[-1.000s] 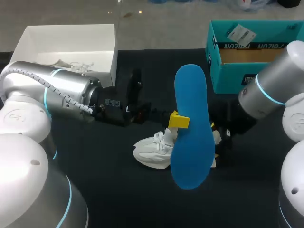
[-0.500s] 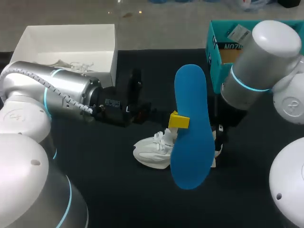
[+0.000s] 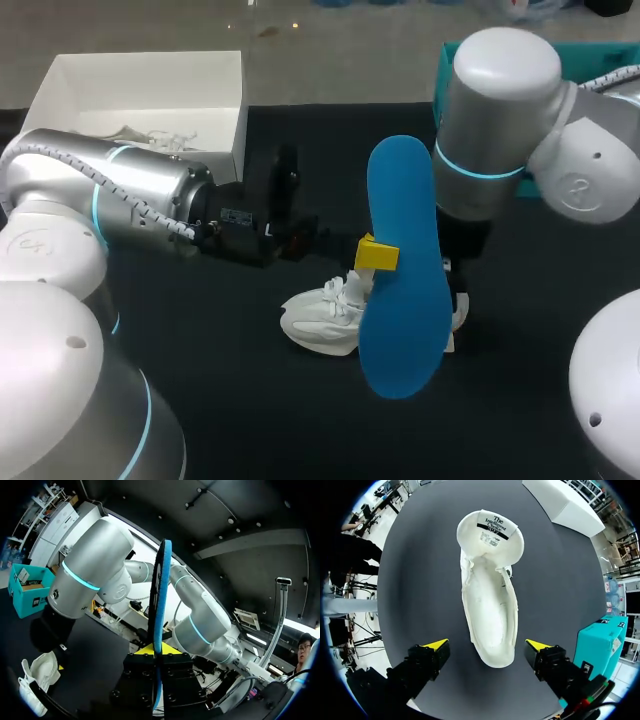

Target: Take the shoe out of the shoebox, open the shoe tongue, remove and reinsert the insole, then place the shoe into the shoebox

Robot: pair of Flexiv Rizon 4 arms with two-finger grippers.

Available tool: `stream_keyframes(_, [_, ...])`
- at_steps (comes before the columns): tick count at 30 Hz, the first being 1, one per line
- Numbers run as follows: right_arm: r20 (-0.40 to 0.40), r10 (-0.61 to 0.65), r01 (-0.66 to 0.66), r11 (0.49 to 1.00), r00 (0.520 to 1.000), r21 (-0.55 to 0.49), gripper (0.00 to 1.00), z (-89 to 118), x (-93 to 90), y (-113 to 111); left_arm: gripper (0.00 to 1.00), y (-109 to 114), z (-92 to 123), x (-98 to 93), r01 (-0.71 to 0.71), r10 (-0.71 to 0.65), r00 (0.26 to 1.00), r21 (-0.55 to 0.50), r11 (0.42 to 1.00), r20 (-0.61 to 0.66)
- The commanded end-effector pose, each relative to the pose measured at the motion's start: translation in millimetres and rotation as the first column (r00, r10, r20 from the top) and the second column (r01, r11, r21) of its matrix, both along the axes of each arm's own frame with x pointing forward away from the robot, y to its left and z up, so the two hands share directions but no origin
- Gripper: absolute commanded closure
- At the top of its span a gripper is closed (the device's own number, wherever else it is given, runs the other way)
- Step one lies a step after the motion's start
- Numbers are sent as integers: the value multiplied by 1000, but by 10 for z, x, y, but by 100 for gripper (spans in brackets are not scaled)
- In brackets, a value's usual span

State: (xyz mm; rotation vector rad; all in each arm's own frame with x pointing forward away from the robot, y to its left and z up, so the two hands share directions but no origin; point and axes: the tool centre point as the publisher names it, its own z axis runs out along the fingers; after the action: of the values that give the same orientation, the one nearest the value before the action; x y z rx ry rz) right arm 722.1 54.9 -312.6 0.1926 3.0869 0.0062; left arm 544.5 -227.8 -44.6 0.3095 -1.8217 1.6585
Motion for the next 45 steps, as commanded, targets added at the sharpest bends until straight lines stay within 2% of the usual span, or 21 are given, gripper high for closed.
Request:
stream_keyframes(1, [-7,-4,4,999,1000,-52,0,-32,17,48,100,-24,-6,3,0,0,1000,-2,1000,-1])
stream_keyframes(16, [-7,-4,4,999,1000,-52,0,-32,17,48,100,-24,-6,3,0,0,1000,-2,1000,-1])
stream_keyframes(28, [34,24,-22,998,999,-66,0,-129,429,354,100,-24,-6,3,0,0,1000,-2,1000,-1])
stream_keyframes(37, [13,35,-34,997,999,-75,0,-406,632,478,100,-24,-6,3,0,0,1000,-2,1000,-1])
stream_keyframes(38, [7,37,-36,997,999,-71,7,-437,640,486,100,-24,-6,3,0,0,1000,-2,1000,-1])
stream_keyframes(40, [6,35,-34,997,999,-71,11,-502,650,499,100,-24,-6,3,0,0,1000,-2,1000,-1])
stream_keyframes(42, [-4,33,-33,997,999,-69,22,-571,655,515,100,-24,-6,3,0,0,1000,-2,1000,-1])
stream_keyframes(44, [-22,29,-30,997,999,-67,44,-626,658,527,100,-24,-6,3,0,0,1000,-2,1000,-1])
stream_keyframes(45, [-24,29,-30,997,999,-68,51,-647,654,535,100,-24,-6,3,0,0,1000,-2,1000,-1])
